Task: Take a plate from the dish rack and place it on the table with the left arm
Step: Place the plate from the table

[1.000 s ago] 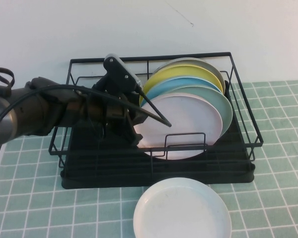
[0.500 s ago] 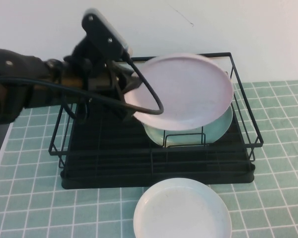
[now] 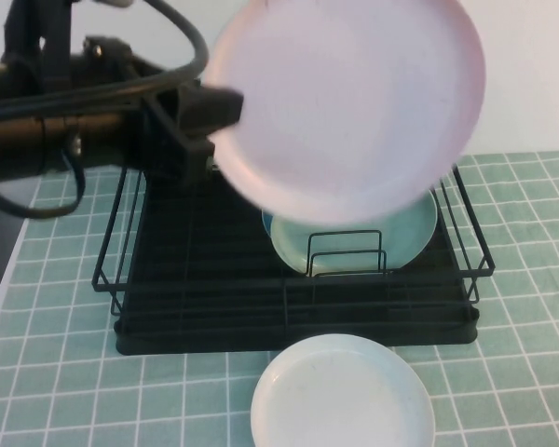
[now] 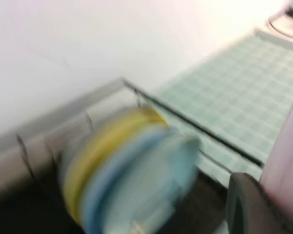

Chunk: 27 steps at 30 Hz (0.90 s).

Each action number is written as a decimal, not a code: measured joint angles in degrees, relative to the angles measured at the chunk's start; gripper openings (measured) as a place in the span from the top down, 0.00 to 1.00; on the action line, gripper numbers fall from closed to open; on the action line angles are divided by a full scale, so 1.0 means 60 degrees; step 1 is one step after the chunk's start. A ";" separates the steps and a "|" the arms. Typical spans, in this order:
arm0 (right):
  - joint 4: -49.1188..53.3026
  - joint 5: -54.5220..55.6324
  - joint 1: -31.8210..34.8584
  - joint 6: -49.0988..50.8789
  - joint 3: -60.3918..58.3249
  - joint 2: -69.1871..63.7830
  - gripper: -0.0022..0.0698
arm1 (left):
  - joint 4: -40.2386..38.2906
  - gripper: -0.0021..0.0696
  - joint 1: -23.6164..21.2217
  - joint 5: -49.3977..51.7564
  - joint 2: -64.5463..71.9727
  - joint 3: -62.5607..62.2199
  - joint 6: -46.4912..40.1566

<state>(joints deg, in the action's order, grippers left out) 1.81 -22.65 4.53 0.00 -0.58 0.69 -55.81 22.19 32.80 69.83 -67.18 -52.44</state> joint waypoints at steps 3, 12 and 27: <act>0.0000 0.0000 0.0000 0.0000 0.0000 0.0000 0.97 | 0.1302 0.90 0.0000 0.1336 -0.0024 0.0000 0.2089; -0.0004 0.0000 0.0000 0.0000 0.0000 0.0000 0.97 | 0.2785 0.90 0.0000 0.4259 0.0858 0.0411 0.4870; -0.0004 0.0000 0.0000 0.0000 0.0000 0.0000 0.97 | 0.1117 0.90 0.0000 0.2529 0.3458 0.2342 0.4443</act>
<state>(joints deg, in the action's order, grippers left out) 1.79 -22.65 4.53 0.00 -0.58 0.69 -49.11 22.19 47.97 90.58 -53.12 -25.78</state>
